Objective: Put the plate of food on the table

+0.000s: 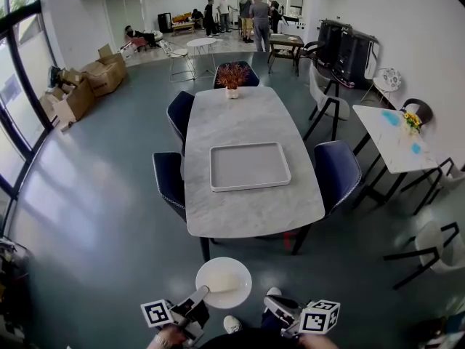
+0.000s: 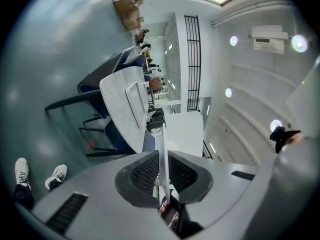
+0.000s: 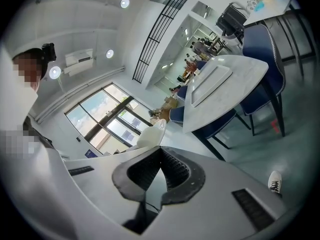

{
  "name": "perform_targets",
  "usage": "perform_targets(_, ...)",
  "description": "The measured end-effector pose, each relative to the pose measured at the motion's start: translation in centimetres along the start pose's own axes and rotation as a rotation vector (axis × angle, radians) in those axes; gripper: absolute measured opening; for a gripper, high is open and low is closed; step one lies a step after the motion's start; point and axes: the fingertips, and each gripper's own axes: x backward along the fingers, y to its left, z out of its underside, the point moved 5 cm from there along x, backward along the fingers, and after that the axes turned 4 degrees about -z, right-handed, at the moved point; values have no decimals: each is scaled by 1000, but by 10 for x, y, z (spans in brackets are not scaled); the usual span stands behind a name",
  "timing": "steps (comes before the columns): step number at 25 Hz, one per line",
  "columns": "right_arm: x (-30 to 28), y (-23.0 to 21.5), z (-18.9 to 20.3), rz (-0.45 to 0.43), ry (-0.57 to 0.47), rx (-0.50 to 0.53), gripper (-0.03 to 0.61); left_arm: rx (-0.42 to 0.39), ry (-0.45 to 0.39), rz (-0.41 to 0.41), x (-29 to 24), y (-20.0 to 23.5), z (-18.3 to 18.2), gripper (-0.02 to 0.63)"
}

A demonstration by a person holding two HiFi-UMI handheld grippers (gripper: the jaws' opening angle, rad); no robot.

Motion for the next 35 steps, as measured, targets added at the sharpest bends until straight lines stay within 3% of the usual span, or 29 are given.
perform_targets(19, 29, -88, -126, -61, 92, 0, 9, 7, -108, -30, -143, -22, 0, 40)
perform_targets(23, 33, -100, -143, -130, 96, -12, 11, 12, -137, -32, -164, -28, 5, 40)
perform_targets(35, 67, -123, -184, -147, 60, 25, 11, 0, -178, -50, -205, -39, 11, 40)
